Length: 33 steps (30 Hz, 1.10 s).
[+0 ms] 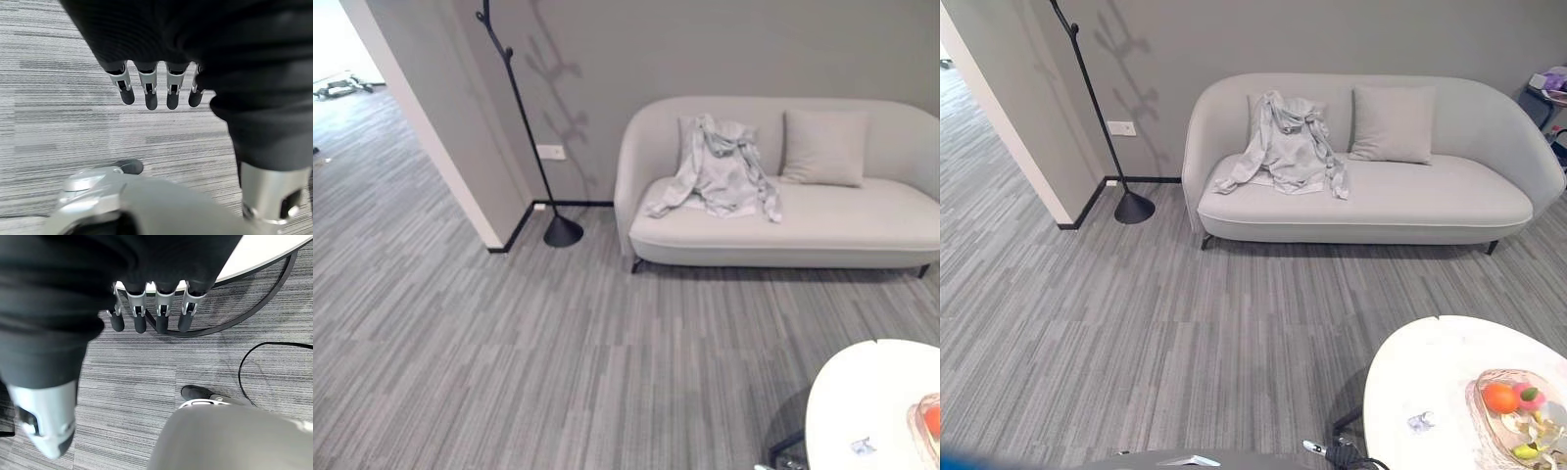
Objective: Hang the clothes on the sofa on the clothes rack.
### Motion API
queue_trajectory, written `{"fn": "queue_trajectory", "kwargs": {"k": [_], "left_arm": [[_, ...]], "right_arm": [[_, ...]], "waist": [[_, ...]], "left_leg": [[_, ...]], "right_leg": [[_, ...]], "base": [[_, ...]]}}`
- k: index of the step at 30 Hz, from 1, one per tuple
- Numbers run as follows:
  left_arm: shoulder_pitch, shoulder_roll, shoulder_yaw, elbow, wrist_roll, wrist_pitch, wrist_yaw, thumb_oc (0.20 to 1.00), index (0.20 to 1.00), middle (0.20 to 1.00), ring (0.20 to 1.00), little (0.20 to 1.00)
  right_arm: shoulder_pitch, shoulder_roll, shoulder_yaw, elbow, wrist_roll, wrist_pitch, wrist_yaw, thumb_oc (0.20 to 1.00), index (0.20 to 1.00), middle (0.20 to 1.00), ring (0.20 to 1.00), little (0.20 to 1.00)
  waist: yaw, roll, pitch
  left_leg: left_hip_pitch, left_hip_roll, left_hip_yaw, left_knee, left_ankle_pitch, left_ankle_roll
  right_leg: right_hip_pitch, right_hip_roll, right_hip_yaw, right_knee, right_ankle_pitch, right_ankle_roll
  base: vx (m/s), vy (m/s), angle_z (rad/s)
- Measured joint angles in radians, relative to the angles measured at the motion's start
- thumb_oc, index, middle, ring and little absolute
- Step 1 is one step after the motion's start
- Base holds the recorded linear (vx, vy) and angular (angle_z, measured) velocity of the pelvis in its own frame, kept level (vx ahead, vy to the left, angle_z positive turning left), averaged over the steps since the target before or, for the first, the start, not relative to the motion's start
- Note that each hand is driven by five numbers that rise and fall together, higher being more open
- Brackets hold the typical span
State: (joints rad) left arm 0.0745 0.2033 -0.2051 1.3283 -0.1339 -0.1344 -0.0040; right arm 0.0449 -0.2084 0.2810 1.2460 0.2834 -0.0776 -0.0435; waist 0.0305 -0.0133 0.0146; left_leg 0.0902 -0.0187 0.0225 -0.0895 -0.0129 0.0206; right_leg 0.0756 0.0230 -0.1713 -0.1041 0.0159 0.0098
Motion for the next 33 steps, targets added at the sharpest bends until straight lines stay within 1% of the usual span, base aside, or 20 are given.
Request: {"fn": "queue_trajectory", "kwargs": {"k": [4,20,23,33], "left_arm": [[0.000,0.003,-0.022,-0.021,0.002,-0.009,0.008,1.000,1.000,1.000,1.000,1.000],[-0.002,0.004,-0.015,-0.017,0.003,-0.009,0.020,1.000,1.000,1.000,1.000,1.000],[-0.009,0.006,-0.029,-0.017,0.031,-0.009,0.020,1.000,1.000,1.000,1.000,1.000],[-0.012,0.008,-0.035,-0.018,0.040,-0.009,0.020,1.000,1.000,1.000,1.000,1.000]], "right_arm": [[-0.001,0.000,0.000,0.000,0.000,0.000,-0.001,1.000,1.000,1.000,1.000,1.000],[0.018,0.002,0.000,0.028,-0.010,0.002,-0.001,1.000,1.000,1.000,1.000,1.000],[0.018,0.002,0.000,0.030,-0.011,0.003,0.000,1.000,1.000,1.000,1.000,1.000],[0.017,0.001,0.000,0.029,-0.011,0.004,0.000,1.000,1.000,1.000,1.000,1.000]], "waist": [[0.000,0.001,0.003],[-0.003,0.001,0.010],[-0.004,0.001,0.010],[-0.006,0.002,0.010]], "left_leg": [[-0.001,-0.003,0.000,-0.001,0.001,0.001],[0.001,-0.006,0.004,-0.001,0.001,0.002],[0.001,-0.007,0.006,-0.001,0.002,0.002],[0.003,-0.007,0.018,-0.001,0.002,0.002]], "right_leg": [[-0.001,-0.004,0.000,0.000,0.000,0.000],[-0.002,-0.006,0.004,0.000,0.000,0.000],[-0.002,-0.006,0.007,0.000,0.000,0.001],[-0.004,-0.007,0.016,0.000,0.003,0.003]], "base": [[0.00,0.000,0.00],[0.00,0.000,0.00],[0.00,0.006,-0.01],[-0.01,0.012,-0.02]]}}
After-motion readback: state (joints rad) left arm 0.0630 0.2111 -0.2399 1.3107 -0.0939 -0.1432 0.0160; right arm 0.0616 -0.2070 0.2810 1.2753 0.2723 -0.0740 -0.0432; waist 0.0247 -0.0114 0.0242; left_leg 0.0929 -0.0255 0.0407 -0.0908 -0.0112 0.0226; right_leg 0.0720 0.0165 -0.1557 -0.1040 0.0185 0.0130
